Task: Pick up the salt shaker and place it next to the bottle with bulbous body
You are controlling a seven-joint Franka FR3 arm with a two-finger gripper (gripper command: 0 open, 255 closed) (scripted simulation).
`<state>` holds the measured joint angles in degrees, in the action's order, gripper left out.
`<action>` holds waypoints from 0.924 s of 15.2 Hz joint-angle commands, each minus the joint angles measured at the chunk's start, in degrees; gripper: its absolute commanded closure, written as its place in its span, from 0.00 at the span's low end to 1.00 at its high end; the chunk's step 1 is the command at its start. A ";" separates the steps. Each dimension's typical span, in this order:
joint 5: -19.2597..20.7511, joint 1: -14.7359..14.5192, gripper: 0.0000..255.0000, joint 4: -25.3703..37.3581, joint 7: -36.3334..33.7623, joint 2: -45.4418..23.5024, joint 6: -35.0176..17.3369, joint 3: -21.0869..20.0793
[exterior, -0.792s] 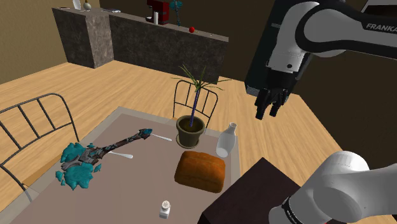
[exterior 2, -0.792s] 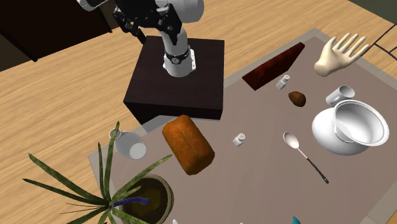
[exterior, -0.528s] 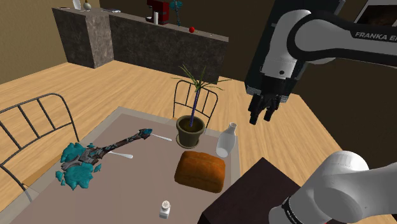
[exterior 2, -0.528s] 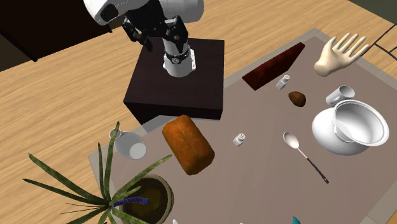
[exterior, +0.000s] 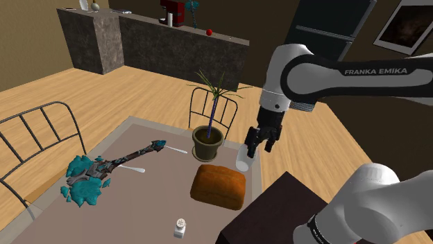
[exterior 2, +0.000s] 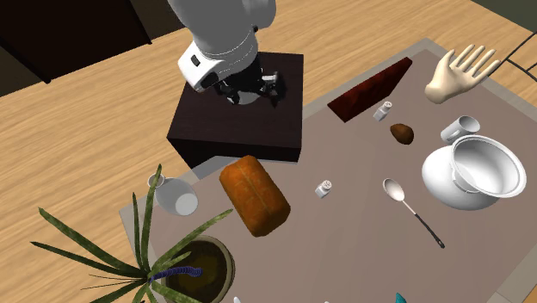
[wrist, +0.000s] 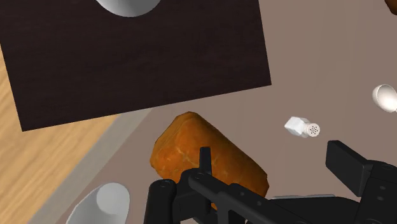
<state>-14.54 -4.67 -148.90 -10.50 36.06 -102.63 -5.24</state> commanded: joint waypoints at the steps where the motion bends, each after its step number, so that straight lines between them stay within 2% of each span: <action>1: -1.56 -0.99 0.00 -1.18 -0.98 -2.37 -4.05 -1.66; 7: -5.78 -3.84 0.00 -2.62 -3.43 -12.37 -16.60 -6.57; 14: -8.55 -6.57 0.00 -0.21 -6.46 -27.59 -30.85 -11.66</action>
<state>-22.89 -10.85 -149.90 -16.30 10.90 -131.48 -16.16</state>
